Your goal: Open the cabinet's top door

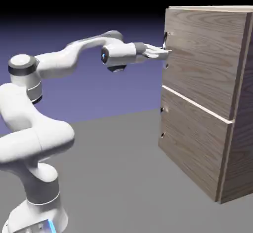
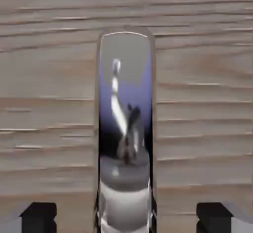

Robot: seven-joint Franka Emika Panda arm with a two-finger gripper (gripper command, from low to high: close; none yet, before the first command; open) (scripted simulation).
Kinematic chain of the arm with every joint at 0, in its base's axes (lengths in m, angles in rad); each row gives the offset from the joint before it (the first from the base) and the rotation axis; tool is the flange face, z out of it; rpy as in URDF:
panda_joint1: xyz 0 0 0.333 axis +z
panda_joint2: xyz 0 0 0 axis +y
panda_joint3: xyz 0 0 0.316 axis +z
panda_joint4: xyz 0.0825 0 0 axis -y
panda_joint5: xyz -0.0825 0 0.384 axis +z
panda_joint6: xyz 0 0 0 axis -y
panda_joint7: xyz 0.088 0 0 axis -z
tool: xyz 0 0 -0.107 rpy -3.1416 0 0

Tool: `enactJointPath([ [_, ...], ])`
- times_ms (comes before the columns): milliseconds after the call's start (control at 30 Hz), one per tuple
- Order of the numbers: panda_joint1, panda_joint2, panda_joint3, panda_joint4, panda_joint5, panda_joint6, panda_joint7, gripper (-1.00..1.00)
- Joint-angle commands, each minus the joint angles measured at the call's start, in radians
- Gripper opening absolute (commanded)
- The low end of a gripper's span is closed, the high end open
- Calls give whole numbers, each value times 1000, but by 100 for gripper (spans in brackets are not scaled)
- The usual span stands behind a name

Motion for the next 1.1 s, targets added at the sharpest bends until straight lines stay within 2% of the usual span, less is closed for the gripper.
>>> enactJointPath([
  [0, 28, -13, -21, -36, 20, -35, -19, -100],
  [367, 344, -88, -241, -435, 107, -384, -204, -100],
  [667, 597, -136, -516, -753, -29, -694, -310, -100],
  [1067, 689, -178, -951, -955, -393, -1054, -387, -100],
])
